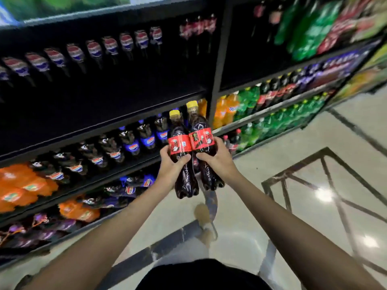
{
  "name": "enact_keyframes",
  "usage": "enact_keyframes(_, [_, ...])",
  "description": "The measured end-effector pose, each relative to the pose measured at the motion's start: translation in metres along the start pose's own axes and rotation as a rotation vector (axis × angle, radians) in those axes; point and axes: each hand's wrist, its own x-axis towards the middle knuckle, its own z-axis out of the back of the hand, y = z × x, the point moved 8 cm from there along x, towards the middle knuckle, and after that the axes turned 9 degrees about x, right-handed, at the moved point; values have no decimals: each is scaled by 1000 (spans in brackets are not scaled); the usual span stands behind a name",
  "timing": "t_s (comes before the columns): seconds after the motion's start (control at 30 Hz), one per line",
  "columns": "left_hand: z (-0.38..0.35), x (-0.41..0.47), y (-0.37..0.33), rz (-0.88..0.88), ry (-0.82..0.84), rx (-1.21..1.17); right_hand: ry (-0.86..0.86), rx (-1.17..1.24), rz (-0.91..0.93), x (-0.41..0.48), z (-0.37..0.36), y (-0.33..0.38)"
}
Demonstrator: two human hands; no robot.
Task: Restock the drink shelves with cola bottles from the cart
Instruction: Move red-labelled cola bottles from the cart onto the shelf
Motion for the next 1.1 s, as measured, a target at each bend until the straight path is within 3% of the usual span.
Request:
enact_keyframes(0.27, [-142, 84, -57, -26, 187, 30, -187, 25, -43, 75, 138, -5])
enact_keyframes(0.53, [-239, 156, -119, -53, 248, 72, -248, -4, -41, 156, 235, 11])
enact_keyframes(0.77, [-270, 218, -165, -111, 168, 68, -188, 6, 16, 237, 271, 33])
enact_keyframes(1.1, [-276, 309, -222, -93, -185, 137, 77, -20, 104, 378, 283, 73])
